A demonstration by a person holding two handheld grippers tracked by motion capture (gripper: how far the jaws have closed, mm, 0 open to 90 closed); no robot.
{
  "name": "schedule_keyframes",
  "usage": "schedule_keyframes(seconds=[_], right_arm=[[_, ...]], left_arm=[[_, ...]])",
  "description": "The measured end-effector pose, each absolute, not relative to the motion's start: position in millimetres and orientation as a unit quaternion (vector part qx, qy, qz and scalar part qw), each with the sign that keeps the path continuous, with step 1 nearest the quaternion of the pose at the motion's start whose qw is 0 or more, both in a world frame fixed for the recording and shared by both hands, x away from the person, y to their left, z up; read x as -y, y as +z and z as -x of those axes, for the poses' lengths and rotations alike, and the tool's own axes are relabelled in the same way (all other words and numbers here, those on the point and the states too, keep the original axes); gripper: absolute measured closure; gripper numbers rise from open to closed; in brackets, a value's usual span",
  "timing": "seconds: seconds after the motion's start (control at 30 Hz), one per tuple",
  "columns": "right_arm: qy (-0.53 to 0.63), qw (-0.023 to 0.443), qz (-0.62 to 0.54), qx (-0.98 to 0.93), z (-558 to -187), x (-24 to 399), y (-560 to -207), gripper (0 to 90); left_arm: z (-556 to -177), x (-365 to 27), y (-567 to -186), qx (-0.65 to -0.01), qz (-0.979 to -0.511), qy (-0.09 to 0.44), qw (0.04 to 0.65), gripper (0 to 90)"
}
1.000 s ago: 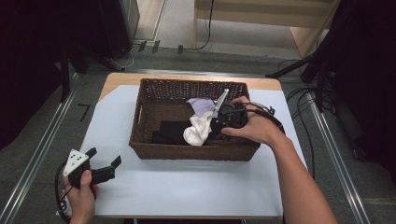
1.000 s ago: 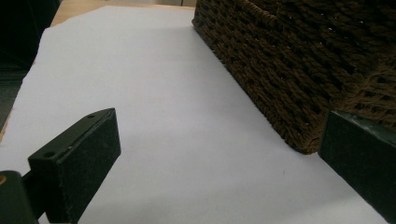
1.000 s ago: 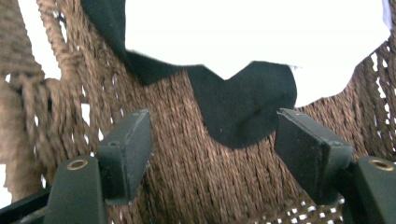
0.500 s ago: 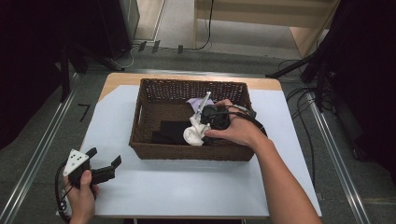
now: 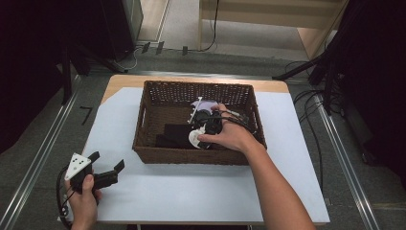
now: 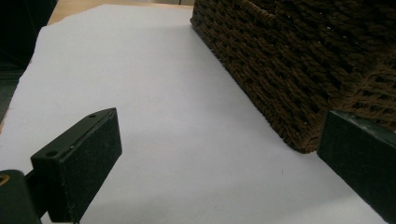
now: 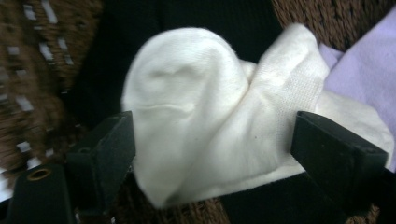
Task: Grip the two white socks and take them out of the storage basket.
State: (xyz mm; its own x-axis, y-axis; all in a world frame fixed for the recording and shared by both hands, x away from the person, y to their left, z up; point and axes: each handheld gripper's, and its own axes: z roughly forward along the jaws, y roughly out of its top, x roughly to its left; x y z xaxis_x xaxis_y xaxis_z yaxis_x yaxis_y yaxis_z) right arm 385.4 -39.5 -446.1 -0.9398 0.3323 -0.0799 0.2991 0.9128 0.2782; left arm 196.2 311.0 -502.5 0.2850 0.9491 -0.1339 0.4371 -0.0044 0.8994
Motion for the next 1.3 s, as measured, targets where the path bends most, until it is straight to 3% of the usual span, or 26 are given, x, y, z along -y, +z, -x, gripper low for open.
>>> schedule_keyframes(seconds=[0.1, 0.23, 0.27, 0.3, 0.37, 0.6, 0.67, 0.8, 1.17, 1.2, 1.3], right_arm=[[0.116, 0.073, -0.181, -0.974, -389, 38, -455, 1.1], [0.098, 0.071, -0.189, -0.974, -391, 38, -464, 1.3], [0.093, 0.075, -0.184, -0.976, -390, 37, -466, 4.7], [0.098, 0.088, -0.178, -0.975, -388, 38, -465, 20.7], [0.099, 0.091, -0.177, -0.975, -388, 39, -464, 25.0], [0.138, 0.072, -0.19, -0.969, -394, 51, -451, 60.4], [0.139, 0.072, -0.185, -0.97, -393, 52, -450, 67.7], [0.151, 0.079, -0.182, -0.968, -391, 53, -446, 72.9], [0.162, 0.058, -0.196, -0.965, -393, 64, -439, 71.6], [0.156, 0.063, -0.198, -0.966, -393, 64, -441, 67.5], [0.149, 0.073, -0.219, -0.961, -397, 62, -449, 43.0]], left_arm=[[-196, -311, -502, -0.53, -0.654, 0.275, 0.465, 0.9], [-197, -311, -503, -0.529, -0.654, 0.275, 0.465, 1.0], [-197, -311, -503, -0.529, -0.655, 0.274, 0.465, 1.0], [-197, -311, -503, -0.529, -0.655, 0.274, 0.465, 1.0], [-197, -311, -502, -0.53, -0.654, 0.274, 0.465, 1.0], [-197, -311, -503, -0.531, -0.653, 0.274, 0.465, 1.0], [-197, -311, -503, -0.531, -0.653, 0.275, 0.465, 0.9], [-197, -311, -502, -0.531, -0.654, 0.275, 0.464, 0.9], [-197, -311, -503, -0.53, -0.654, 0.274, 0.465, 1.0], [-197, -311, -503, -0.53, -0.654, 0.273, 0.465, 1.0], [-197, -311, -503, -0.531, -0.653, 0.273, 0.466, 1.0]])
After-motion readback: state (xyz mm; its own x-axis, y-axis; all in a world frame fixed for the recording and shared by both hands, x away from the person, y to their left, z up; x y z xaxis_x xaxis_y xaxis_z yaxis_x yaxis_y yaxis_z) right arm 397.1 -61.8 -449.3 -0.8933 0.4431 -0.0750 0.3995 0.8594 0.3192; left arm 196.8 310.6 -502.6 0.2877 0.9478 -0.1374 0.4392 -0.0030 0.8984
